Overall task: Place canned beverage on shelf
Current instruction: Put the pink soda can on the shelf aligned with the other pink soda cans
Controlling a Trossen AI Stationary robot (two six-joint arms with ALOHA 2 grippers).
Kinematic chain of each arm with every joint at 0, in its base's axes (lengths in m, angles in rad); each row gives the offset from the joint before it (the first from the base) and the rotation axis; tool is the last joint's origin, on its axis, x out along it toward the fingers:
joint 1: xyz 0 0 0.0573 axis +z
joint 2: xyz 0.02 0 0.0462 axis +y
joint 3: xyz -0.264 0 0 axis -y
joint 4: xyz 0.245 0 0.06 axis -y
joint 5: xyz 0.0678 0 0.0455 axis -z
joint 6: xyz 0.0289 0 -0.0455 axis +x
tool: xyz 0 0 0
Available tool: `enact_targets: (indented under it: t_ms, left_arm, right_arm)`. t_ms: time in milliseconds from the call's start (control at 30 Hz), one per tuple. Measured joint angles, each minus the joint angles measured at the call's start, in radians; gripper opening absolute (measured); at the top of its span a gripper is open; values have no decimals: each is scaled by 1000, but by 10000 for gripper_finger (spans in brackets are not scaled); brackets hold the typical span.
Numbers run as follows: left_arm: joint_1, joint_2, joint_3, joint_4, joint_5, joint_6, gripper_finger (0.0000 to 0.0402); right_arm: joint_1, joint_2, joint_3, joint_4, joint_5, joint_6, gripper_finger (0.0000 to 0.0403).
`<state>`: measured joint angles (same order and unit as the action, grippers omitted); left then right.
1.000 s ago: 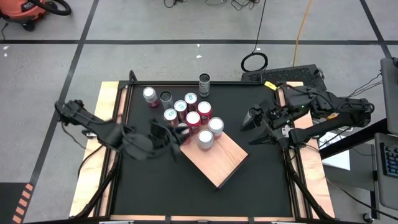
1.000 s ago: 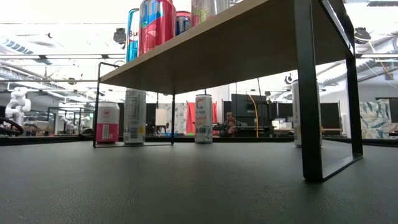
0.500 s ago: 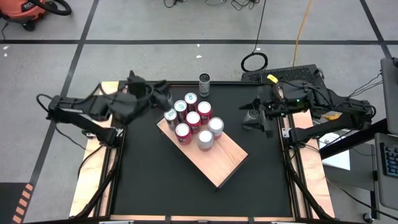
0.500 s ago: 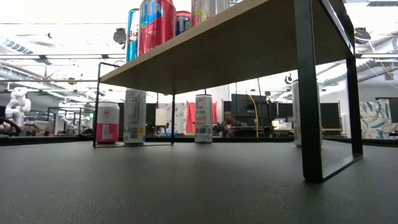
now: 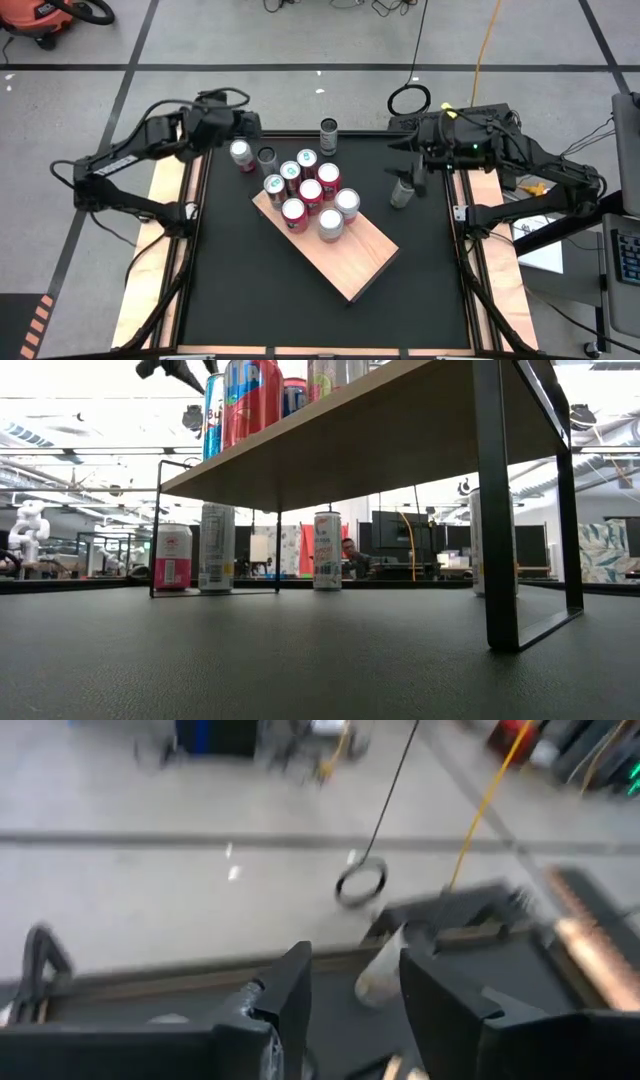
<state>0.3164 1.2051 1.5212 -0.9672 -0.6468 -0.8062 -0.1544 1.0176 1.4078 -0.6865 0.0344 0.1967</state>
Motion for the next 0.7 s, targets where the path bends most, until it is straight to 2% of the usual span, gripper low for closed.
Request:
enact_targets:
  t_ms: [133,200,300,500,700]
  left_arm:
    - [123,15,0,-86,159,12,165]
    - [177,23,-1,-112,208,57,170]
    - [219,29,-1,-116,229,168,174]
    - [221,32,0,-131,238,509,173]
    - [254,41,0,-215,267,552,173]
  right_arm:
    - [-17,0,0,-8,56,65,297]
    - [-19,0,0,-30,104,118,297]
    - [-20,0,0,-91,148,230,297]
    - [-19,0,0,-134,146,384,297]
    - [-19,0,0,-134,147,487,297]
